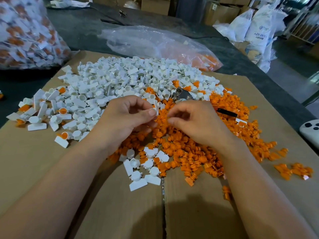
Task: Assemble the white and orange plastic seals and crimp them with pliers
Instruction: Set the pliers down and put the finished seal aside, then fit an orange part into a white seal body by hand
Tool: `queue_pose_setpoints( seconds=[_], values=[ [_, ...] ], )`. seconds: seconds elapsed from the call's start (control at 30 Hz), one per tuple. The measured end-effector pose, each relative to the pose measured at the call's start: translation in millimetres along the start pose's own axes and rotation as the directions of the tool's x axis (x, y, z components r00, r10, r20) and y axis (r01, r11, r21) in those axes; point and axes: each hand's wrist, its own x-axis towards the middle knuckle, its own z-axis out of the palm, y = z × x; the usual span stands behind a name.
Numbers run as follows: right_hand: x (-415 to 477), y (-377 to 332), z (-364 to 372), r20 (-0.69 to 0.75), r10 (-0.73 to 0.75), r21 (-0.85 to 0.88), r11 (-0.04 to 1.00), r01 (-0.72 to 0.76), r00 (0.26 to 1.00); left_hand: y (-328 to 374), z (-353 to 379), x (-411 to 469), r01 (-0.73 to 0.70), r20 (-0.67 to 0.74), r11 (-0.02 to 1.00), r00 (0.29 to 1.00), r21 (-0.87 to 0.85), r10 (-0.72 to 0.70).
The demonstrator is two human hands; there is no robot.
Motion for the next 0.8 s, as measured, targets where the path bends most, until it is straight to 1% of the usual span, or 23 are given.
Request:
queue_pose_setpoints(
  seconds=[0.1,0.17,0.23,0.33,0.5,0.67,0.8],
  values=[
    [-1,-4,0,-0.197,0.017,0.245,0.969,0.032,0.98,2,-1,0,0.014,0.005,0.994,1.0,-0.105,-0.014],
    [-2,-7,2,-0.257,-0.001,0.316,0.945,0.085,0.967,3,0,0,0.004,0.012,0.994,1.0,-0.114,-0.003],
    [-3,-10,3,-0.266,-0.026,0.331,0.936,0.117,0.964,3,0,0,-0.014,0.031,0.996,0.999,-0.087,0.017],
    [-4,-11,6,-0.241,-0.043,0.333,0.935,0.124,0.97,3,1,-1,-0.036,0.043,0.998,0.998,-0.047,0.038],
    [-4,-12,7,-0.234,-0.082,0.332,0.93,0.159,0.969,3,2,-2,-0.042,0.041,0.999,0.998,-0.028,0.043],
    [-4,-11,7,-0.259,-0.117,0.318,0.927,0.199,0.959,2,1,-2,-0.065,0.039,0.998,0.997,-0.006,0.065],
    [-4,-8,7,-0.244,-0.151,0.296,0.929,0.222,0.958,-1,1,-1,-0.131,0.022,0.987,0.991,0.096,0.13]
  ],
)
